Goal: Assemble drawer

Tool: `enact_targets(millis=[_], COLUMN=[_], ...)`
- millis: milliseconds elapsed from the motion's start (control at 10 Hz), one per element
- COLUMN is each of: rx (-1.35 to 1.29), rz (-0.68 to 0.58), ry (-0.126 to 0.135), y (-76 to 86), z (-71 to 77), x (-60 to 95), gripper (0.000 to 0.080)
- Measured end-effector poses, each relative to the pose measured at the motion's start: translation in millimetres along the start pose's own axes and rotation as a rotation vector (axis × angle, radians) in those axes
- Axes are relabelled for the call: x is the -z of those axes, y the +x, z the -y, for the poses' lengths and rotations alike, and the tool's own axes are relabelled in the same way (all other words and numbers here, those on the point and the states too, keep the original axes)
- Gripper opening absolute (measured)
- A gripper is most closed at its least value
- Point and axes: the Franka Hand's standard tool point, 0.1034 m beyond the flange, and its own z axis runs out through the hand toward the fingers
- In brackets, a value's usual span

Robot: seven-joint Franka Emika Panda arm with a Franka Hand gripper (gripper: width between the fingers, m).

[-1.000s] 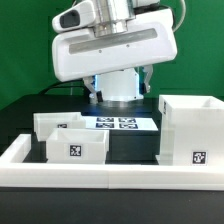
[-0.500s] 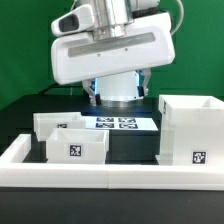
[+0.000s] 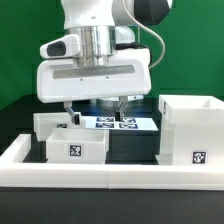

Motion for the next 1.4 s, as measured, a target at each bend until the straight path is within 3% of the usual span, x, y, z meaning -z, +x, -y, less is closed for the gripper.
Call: enact_targets(millis=[400,600,1100,1400], rx=[0.003,-0.006,0.004,0.016], rz=[-0.003,-0.032,-0.034,-0.029], ry=[-0.001,-0.031,-0.049,-0.05], y=[1.7,-0.8,-8.9,-10.6], z=[1.4,-0.5,1.5,9.5], x=[-0.1,-21.1,-51.8,-59.0], gripper=[0.0649,0.0649,0.0649,0.0649])
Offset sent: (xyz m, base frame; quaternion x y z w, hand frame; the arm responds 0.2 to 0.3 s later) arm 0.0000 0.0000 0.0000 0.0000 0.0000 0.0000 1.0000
